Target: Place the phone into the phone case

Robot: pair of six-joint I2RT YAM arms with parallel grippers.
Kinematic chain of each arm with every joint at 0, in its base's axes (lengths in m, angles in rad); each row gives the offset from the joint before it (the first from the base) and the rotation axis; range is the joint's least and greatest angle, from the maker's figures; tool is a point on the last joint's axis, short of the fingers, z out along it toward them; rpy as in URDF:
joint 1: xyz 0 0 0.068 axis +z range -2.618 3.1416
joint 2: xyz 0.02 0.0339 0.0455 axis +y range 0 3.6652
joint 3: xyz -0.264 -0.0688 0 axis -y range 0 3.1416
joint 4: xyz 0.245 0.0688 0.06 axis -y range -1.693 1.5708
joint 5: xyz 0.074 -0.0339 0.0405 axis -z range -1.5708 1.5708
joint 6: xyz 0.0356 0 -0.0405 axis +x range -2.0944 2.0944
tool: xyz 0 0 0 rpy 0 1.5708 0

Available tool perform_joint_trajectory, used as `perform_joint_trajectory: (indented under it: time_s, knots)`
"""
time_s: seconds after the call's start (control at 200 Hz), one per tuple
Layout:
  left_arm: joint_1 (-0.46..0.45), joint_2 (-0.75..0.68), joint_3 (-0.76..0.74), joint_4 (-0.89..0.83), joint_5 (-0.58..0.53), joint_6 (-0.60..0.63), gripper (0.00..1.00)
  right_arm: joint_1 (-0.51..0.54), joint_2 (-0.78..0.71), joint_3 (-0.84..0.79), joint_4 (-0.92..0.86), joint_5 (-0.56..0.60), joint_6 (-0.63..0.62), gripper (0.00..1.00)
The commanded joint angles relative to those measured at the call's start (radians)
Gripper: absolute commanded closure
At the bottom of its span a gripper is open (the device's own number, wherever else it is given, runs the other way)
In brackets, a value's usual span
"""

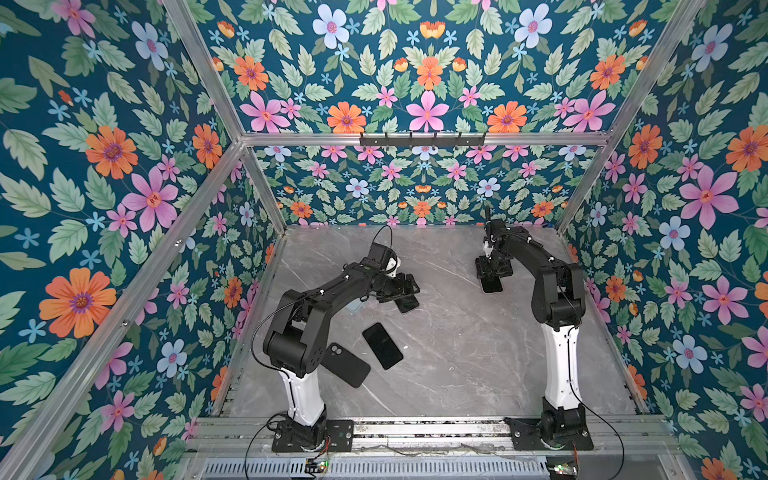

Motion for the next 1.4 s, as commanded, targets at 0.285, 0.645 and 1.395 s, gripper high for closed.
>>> perform_joint_trajectory:
  time_s: [0.285, 0.645, 1.395]
  knots:
    - [0.004, -0.017, -0.016, 0.002, 0.000, 0.012, 0.12, -0.011, -0.004, -0.024, 0.007, 0.028, 0.050, 0.30]
    - [0.010, -0.033, -0.045, 0.012, -0.002, 0.010, 0.12, -0.011, -0.065, -0.048, -0.006, 0.032, 0.042, 0.13]
    - [0.161, -0.165, -0.242, 0.012, -0.039, -0.009, 0.14, 0.514, -0.106, -0.069, 0.116, 0.016, 0.154, 0.17]
